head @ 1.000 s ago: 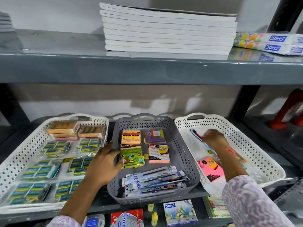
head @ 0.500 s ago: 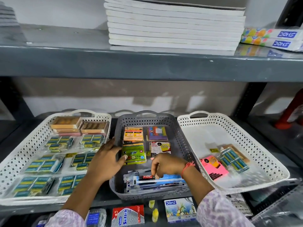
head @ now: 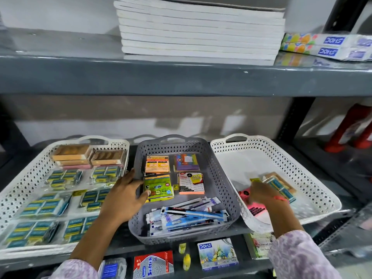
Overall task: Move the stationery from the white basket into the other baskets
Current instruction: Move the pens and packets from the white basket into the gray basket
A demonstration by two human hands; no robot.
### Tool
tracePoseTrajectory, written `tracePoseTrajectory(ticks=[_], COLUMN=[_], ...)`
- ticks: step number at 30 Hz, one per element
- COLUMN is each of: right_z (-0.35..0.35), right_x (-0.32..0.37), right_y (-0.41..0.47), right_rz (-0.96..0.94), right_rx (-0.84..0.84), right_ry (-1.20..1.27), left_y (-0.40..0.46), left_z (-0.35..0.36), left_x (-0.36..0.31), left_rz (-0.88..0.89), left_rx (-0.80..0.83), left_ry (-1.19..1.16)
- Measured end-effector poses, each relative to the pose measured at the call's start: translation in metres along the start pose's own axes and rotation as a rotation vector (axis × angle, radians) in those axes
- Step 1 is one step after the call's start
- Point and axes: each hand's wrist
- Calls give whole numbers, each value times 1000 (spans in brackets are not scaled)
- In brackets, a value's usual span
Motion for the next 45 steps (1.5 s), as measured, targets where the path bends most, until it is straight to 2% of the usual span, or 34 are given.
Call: tracePoseTrajectory(ticks=[8, 12, 16, 18, 21, 24, 28, 31, 35, 39, 45], right_z=[16, 17, 2, -18, -43, -47, -18, 6, 21, 29, 29], right_x=[-7, -6, 5, 24, 59, 95, 134, 149, 160, 165, 162], right_y=[5, 8, -2, -17, -30, -31, -28, -25, -20, -17, -19], right_rz=[77, 134, 189, 177, 110, -21, -134, -99, -26, -30, -24], right_rx=[12, -82, -142, -213, -323, -248, -117, -53, -68, -109, -66], right_ry=[57, 109, 273, 368, 368, 352, 334, 272, 216, 202, 141], left_y=[-2, -2, -2, -2, -3, -3, -2, -2, -1, 0, 1], left_z=[-2, -3, -3, -3, -3, -4, -4, -5, -4, -3, -2], left_x=[0, 0, 0, 1, 0, -1, -1, -1, 0, 0, 0], left_rz=[4, 5, -2, -8, -15, -17, -18, -14, -12, -14, -11], left_rx=[1, 7, 25, 31, 30, 23, 20, 20, 11, 8, 3], left_ry=[2, 11, 15, 14, 17, 14, 7, 11, 17, 7, 5])
Point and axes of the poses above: each hand's wrist, its own y-axis towards the middle knuckle, its own z-axis out of the palm, x = y × z, and after that the axes turned 10 degrees about -x, right-handed
